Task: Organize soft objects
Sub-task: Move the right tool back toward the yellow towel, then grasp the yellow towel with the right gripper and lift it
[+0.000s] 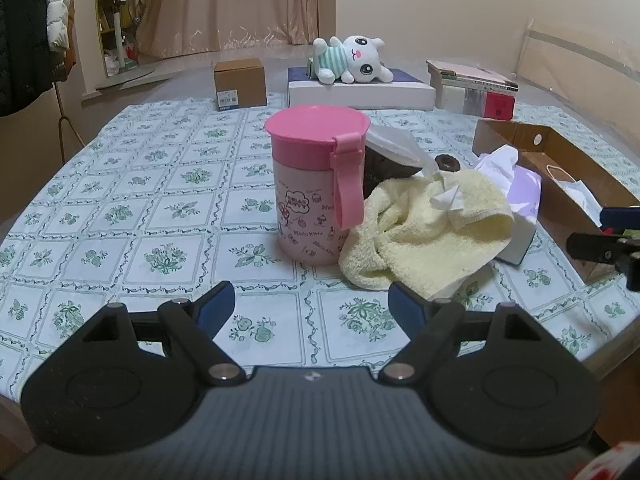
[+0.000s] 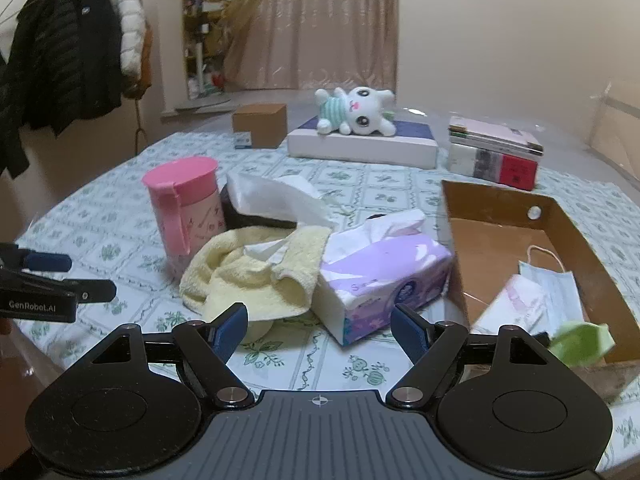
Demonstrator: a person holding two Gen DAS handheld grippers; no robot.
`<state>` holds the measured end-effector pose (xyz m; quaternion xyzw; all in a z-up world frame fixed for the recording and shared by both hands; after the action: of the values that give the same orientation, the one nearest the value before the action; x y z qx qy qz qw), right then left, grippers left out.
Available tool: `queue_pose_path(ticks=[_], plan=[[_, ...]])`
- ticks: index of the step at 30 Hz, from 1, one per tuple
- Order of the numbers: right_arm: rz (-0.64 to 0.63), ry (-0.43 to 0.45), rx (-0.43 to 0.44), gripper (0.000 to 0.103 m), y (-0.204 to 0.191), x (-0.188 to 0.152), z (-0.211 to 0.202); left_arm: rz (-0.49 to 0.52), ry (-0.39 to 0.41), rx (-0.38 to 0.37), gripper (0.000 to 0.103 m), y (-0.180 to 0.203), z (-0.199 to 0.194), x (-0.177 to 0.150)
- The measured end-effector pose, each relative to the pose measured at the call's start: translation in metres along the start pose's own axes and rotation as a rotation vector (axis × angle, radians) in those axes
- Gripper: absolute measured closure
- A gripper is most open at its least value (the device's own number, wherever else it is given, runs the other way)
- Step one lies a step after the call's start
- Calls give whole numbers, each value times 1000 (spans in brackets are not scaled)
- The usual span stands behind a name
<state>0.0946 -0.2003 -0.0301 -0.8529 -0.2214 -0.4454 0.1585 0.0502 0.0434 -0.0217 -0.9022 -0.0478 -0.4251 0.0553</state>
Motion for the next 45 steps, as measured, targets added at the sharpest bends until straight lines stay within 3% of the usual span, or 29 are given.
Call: queue_pose_path(ticks=[13, 22, 30, 36, 45], plan=[[-351, -40, 84, 16, -33, 4, 57, 3, -11, 2, 21, -12, 20, 3], [-584, -122, 70, 15, -47, 4, 122, -19, -19, 1, 21, -26, 39, 8], [-764, -132, 64, 8, -68, -2, 158, -46, -28, -18, 21, -31, 54, 9], [-777, -181, 128, 8, -79, -3, 178, -68, -40, -21, 21, -35, 60, 7], [-550, -314, 161, 9, -75, 13, 205, -88, -46, -21, 21, -41, 62, 4]])
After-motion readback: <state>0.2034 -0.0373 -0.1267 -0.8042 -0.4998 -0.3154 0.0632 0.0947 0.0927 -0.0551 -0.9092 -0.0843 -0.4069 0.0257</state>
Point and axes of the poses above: each gripper's, at about its wrist camera, not at the fingertips, and z roughly the way its jaws point, y to its right, x to its top, the point moved 1 cm from there along z, roughly the way its jaws point, and after that the axes turned 3 degrees about x, right-handed, at the moved point
